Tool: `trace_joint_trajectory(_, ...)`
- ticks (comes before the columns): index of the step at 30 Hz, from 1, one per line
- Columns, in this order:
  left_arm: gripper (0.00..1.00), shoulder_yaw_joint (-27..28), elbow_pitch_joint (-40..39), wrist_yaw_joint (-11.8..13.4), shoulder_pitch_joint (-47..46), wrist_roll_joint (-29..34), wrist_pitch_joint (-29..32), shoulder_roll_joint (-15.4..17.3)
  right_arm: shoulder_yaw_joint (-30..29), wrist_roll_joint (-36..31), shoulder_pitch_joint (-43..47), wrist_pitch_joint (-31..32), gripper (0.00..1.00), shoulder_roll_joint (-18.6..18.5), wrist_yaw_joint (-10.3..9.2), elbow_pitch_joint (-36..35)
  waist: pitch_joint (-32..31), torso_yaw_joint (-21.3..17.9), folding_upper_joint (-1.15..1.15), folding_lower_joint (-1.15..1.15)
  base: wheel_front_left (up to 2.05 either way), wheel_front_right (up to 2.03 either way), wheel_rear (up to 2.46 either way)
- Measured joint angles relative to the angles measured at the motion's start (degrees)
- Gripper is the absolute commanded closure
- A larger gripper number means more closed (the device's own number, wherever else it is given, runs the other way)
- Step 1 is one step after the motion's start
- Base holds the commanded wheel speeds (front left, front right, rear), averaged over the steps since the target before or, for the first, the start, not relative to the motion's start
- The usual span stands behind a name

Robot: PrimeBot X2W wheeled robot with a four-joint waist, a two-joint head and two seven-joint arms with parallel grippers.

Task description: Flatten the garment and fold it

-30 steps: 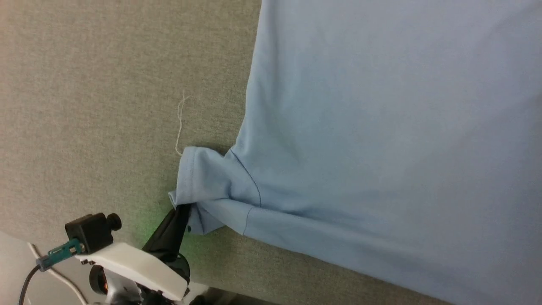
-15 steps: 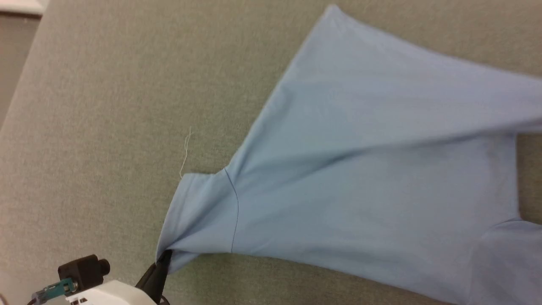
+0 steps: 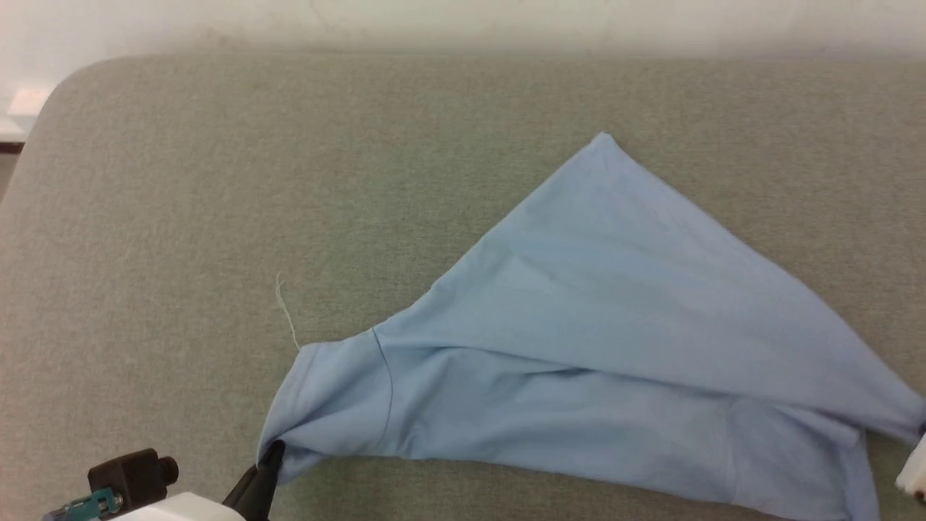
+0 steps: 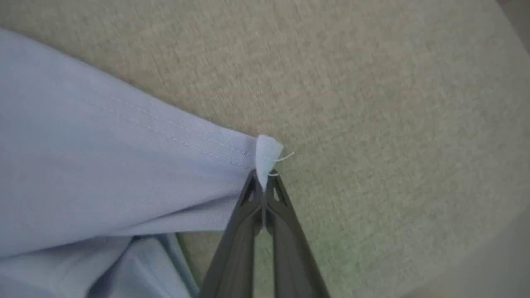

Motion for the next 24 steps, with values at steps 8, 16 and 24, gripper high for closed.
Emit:
trace_joint_trajectory(8,1.00,-0.6,0.1,0.0,-0.1,0.0,0.0,0.0,-0.6,-0.1,2.4,14.5,0.89,0.8,0.00,-1.0,-1.2,-1.1,0.00,0.00,0.00,0.00,0.00)
trace_joint_trajectory(16,1.00,-0.8,0.8,-0.1,-0.2,-0.3,0.0,0.0,3.7,0.3,2.0,1.1,0.00,0.3,-0.02,-5.7,-0.9,-0.2,0.00,0.01,0.00,0.00,0.00)
trace_joint_trajectory(24,1.00,-0.9,1.2,-0.6,-0.6,-0.6,0.0,0.0,22.2,5.2,-7.6,-20.0,0.00,-5.7,-0.02,-5.7,0.1,0.8,0.00,0.01,0.00,0.00,0.00)
